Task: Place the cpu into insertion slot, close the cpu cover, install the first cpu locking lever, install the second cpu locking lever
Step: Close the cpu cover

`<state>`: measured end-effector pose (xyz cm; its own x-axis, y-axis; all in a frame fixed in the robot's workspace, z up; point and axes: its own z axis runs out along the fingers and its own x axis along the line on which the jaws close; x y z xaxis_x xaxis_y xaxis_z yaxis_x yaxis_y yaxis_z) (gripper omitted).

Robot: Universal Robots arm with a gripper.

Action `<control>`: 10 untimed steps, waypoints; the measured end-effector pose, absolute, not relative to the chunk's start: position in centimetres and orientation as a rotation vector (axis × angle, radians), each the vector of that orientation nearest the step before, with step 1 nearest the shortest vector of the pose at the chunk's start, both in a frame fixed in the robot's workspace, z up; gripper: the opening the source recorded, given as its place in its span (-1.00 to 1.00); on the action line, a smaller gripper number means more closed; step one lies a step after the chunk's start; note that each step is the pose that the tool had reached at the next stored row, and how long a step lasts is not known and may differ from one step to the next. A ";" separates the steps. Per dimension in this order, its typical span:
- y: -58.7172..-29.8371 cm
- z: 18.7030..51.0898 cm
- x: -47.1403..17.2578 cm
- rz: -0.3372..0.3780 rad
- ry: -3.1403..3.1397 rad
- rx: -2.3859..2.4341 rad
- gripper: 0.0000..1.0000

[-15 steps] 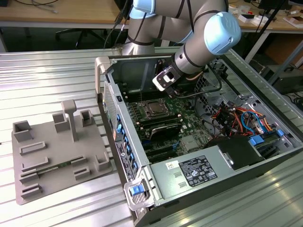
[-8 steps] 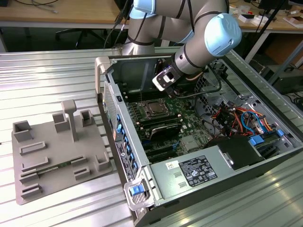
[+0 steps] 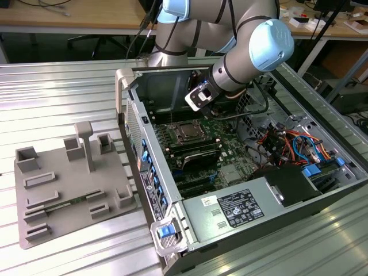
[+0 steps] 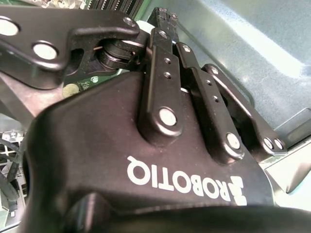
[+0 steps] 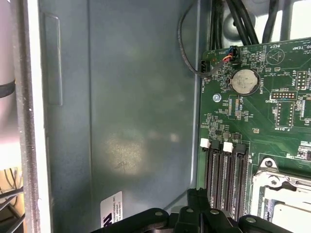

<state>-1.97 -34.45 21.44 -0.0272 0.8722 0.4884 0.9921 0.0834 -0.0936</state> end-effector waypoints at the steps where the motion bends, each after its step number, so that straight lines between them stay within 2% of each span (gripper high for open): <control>1: -34.4 21.4 -2.0 -0.385 -1.946 -1.834 -0.79; 7: -34.6 22.2 -2.0 -0.415 -1.925 -1.811 -0.79; 10: -34.5 22.2 -2.0 -0.334 -1.976 -1.869 -0.79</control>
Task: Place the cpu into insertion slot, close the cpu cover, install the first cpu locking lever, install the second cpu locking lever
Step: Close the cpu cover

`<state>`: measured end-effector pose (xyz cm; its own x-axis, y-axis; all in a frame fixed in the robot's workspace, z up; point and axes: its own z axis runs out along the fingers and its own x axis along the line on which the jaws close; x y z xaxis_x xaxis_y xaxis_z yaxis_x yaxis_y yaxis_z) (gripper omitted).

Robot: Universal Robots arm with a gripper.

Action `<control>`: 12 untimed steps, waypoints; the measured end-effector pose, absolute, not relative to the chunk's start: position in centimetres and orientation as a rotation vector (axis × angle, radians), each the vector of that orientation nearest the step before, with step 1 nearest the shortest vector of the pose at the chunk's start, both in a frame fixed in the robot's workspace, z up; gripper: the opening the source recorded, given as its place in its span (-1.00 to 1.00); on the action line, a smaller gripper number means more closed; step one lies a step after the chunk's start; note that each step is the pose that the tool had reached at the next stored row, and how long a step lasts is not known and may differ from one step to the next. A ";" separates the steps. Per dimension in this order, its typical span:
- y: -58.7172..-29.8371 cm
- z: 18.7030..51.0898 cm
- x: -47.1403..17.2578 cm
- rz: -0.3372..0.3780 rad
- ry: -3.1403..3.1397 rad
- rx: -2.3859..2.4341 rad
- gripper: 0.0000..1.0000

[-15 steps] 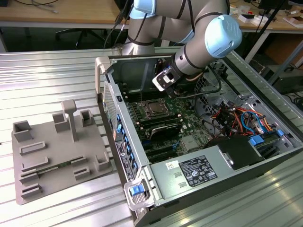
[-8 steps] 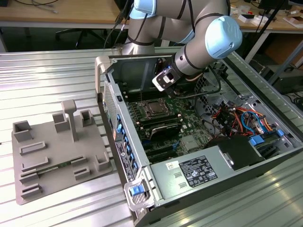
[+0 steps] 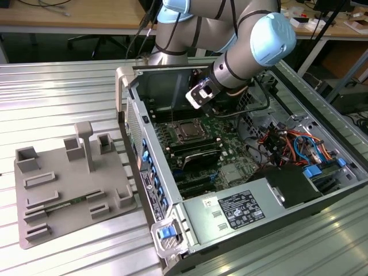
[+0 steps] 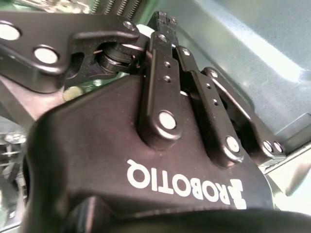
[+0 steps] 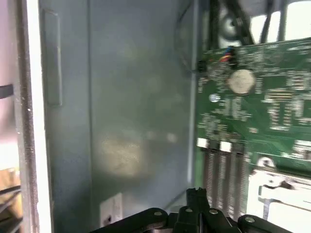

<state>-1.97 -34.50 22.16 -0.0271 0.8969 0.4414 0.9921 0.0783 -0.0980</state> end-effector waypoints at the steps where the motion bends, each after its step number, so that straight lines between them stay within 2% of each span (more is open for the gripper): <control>1: -34.5 22.2 -2.0 -0.316 -1.985 -1.880 -0.79; 3: -34.5 22.2 -2.0 -0.280 -2.005 -1.903 -0.79; 12: -34.5 22.4 -2.0 -0.004 -2.135 -2.062 -0.79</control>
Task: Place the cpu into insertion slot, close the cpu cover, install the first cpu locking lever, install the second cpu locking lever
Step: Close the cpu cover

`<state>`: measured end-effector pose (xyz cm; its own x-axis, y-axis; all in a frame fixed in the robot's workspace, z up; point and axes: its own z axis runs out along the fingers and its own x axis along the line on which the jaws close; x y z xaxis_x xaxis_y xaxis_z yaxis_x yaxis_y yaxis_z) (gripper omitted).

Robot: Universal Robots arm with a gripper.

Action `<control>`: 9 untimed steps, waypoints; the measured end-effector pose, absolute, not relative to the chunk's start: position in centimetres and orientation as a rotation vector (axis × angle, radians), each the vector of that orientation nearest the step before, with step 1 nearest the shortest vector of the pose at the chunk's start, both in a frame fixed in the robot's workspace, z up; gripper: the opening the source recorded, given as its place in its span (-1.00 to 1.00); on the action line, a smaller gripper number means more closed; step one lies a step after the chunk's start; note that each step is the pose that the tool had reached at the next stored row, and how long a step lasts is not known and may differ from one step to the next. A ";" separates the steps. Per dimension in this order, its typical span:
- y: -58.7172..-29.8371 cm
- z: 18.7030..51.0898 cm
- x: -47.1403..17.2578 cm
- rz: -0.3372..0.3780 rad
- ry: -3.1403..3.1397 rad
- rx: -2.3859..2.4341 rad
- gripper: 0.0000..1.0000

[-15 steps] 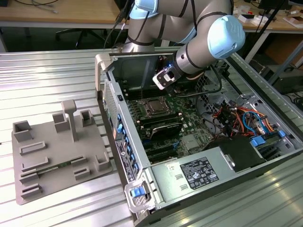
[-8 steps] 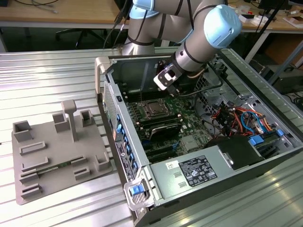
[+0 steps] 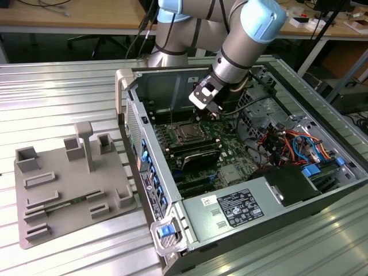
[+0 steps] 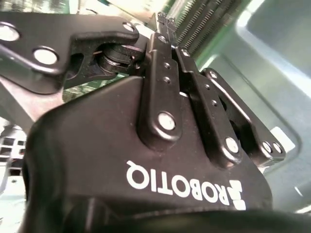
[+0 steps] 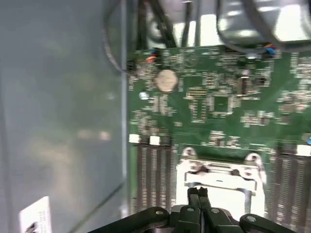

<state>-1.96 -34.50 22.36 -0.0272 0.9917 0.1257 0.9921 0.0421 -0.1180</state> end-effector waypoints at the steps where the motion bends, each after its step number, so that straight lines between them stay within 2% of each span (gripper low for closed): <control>1: -34.5 22.5 -2.0 0.010 -2.141 -2.069 -0.79; 9: -34.6 25.6 -1.9 0.076 -2.166 -2.101 -0.79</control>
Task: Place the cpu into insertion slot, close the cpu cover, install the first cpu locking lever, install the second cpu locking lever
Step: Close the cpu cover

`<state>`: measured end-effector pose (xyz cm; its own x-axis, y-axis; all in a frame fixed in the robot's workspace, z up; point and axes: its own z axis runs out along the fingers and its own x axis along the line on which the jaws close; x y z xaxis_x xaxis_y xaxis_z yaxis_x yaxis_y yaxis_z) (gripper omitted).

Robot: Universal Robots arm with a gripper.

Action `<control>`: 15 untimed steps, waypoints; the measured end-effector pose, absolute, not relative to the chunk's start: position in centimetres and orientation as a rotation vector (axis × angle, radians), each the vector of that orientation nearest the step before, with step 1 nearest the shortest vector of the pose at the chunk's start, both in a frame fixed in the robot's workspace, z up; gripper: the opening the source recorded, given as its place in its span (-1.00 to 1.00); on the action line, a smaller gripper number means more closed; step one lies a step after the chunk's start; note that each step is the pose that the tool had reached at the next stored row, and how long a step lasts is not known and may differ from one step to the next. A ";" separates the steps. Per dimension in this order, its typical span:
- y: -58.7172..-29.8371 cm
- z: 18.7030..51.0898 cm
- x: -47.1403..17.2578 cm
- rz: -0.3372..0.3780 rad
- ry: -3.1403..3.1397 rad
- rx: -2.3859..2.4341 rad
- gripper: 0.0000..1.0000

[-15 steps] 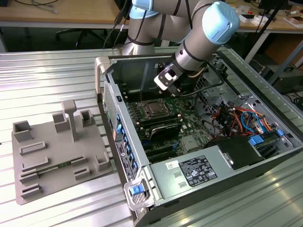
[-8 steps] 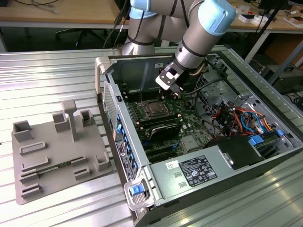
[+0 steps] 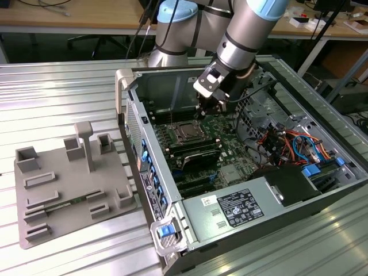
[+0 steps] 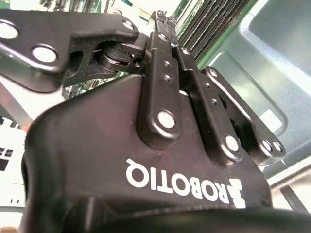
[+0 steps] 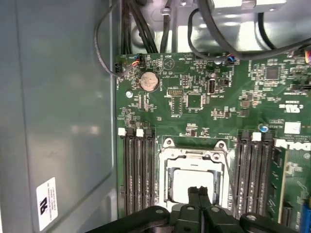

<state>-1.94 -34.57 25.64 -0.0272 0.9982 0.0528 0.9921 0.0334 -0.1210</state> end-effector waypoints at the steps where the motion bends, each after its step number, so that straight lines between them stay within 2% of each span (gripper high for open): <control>1: -34.6 25.7 -1.9 0.080 -2.167 -2.103 -0.79; 15: -34.6 25.7 0.3 0.134 -2.139 -2.078 -0.79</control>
<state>0.30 -34.58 25.74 -0.0244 0.9985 0.0496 0.9845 0.0327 -0.1725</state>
